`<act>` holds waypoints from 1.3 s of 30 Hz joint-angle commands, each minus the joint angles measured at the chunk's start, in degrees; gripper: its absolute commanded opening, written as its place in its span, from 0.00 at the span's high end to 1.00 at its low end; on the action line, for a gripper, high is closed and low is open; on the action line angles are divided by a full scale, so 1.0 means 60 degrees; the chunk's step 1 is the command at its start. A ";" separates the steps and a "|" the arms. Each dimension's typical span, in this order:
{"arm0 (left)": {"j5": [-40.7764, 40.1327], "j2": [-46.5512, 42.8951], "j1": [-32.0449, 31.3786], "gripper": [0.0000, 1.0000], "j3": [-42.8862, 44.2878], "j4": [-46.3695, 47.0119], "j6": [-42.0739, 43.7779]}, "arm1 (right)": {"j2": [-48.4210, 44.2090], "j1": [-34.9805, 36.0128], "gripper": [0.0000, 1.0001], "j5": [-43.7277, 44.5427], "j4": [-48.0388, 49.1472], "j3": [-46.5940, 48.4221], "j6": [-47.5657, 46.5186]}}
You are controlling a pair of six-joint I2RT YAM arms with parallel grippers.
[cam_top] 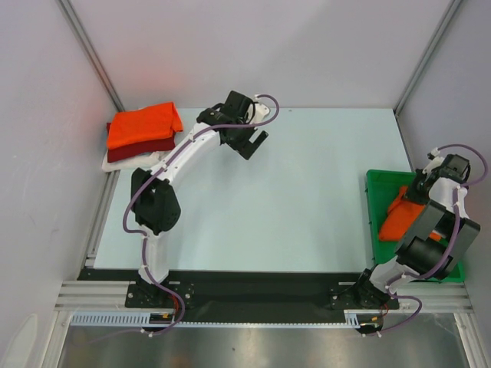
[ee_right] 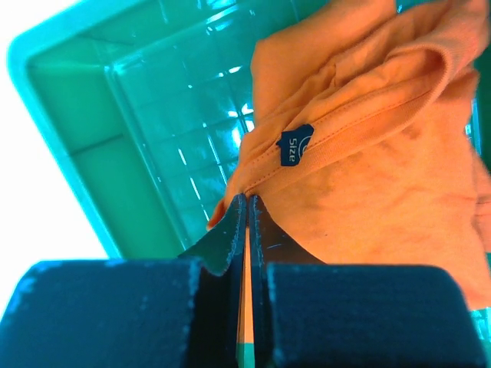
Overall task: Fold and stack the t-shirts
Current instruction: Grab the tshirt from the pile, then move the tshirt to the center of the board
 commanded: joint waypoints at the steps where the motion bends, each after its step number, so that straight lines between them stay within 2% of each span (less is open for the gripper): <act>1: -0.0187 -0.0020 -0.0081 0.00 0.0461 0.0236 0.0176 | -0.1039 0.0265 1.00 -0.0225 0.0309 0.0711 -0.0330; 6: -0.0217 -0.0385 0.0226 0.00 0.0169 0.0382 0.0060 | -0.2561 0.1391 1.00 -0.0284 0.0484 0.1971 -0.1370; 12: 0.0032 -0.0796 0.1222 0.00 -0.0738 0.0631 -0.0190 | -0.2975 0.3032 1.00 0.0140 0.0719 0.4562 -0.2351; 15: -0.0012 -0.1234 0.1632 0.00 -0.1645 0.1142 -0.0146 | -0.2609 0.4116 1.00 0.0448 0.0734 0.6451 -0.2674; 19: -0.0275 -0.2260 0.2071 0.00 -0.3912 0.2912 0.0000 | -0.1499 0.6033 1.00 0.1193 0.0763 0.8970 -0.3070; 20: -0.0391 -0.2406 0.2130 0.00 -0.4209 0.3091 0.0030 | -0.1277 0.6893 1.00 0.1283 0.0647 0.9454 -0.3158; 22: -0.0378 -0.2729 0.2276 0.00 -0.4810 0.3326 -0.0028 | -0.0721 0.7850 1.00 0.1676 0.0485 1.0875 -0.3624; 23: -0.0334 -0.2846 0.2335 0.00 -0.4986 0.3385 -0.0174 | -0.0211 0.8782 1.00 0.1839 0.0267 1.1271 -0.3773; 25: -0.0246 -0.3254 0.2525 0.00 -0.5599 0.3691 -0.0335 | 0.0246 0.9491 1.00 0.1884 0.0061 1.2295 -0.3978; 27: -0.0304 -0.3549 0.2614 0.00 -0.6302 0.3956 -0.0511 | 0.0716 1.0572 1.00 0.2001 -0.0014 1.2607 -0.4169; 30: -0.0290 -0.4179 0.2848 0.00 -0.6905 0.4337 -0.0644 | 0.1038 1.1527 1.00 0.2162 0.0351 1.2521 -0.4360; 36: -0.0349 -0.5380 0.3010 0.00 -0.8165 0.4616 -0.0439 | 0.1580 1.1721 1.00 0.2279 0.1246 1.2886 -0.3642; 39: -0.0305 -0.5790 0.3010 0.00 -0.8459 0.4645 -0.0395 | 0.1669 1.1240 1.00 0.2529 0.1363 1.2594 -0.3322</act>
